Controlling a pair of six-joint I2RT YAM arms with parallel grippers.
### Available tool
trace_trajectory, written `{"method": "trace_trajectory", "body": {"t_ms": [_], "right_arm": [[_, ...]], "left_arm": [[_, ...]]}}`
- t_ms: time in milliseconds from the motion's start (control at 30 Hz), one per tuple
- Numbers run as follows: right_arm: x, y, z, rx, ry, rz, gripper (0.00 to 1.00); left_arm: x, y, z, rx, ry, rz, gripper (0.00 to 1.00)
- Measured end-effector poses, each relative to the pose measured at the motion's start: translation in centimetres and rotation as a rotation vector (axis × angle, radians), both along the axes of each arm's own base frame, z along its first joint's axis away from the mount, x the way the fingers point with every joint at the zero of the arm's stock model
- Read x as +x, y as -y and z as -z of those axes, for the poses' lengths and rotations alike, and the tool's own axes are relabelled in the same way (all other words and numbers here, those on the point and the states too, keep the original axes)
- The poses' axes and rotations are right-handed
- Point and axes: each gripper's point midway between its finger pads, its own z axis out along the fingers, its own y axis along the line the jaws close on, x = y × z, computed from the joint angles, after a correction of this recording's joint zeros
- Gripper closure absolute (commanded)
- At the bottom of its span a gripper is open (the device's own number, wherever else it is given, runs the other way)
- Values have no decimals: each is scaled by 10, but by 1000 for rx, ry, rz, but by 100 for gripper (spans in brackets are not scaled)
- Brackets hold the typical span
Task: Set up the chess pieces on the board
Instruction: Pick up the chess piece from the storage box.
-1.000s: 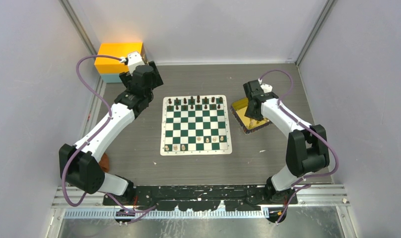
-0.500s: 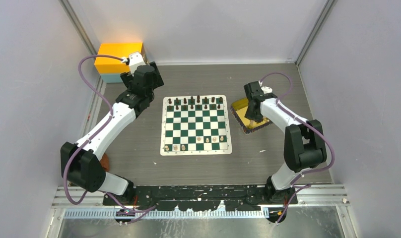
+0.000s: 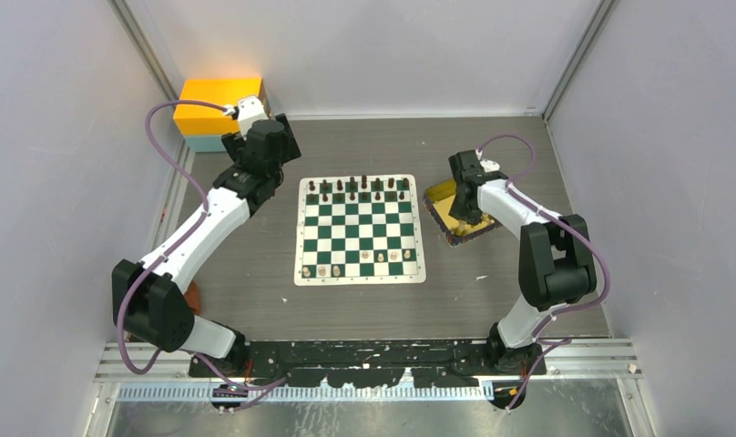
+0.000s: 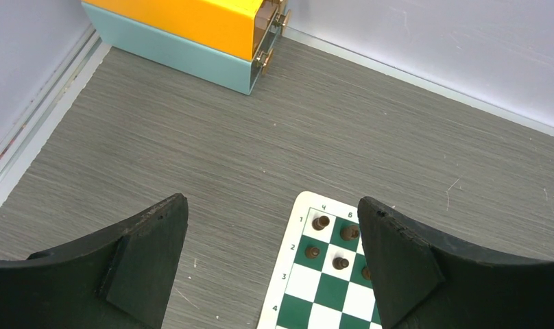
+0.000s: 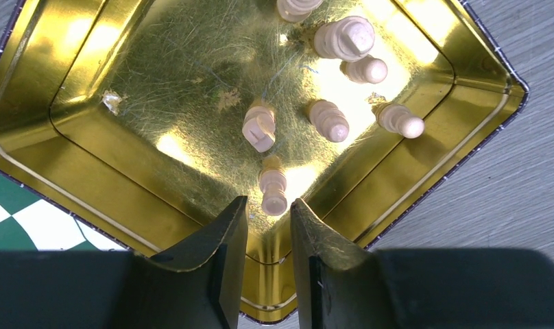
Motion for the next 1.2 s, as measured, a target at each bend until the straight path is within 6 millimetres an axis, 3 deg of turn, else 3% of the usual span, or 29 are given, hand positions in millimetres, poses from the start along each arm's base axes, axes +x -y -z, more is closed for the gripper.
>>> {"method": "trace_trajectory", "body": {"t_ms": [467,600,800,1200], "right_arm": [[-3,2,12,8,-27,8,70],[-2,3,16,10,-33,13,77],[-1,3,18,18,-35,17,99],[9,-8,16,94,4,13,100]], "left_arm": [[2,1,6,9,-15,1,6],[3,1,8,12,-19,2,6],[4,1,12,27,-31,6,6],[7,2,6,27,-21,8,6]]}}
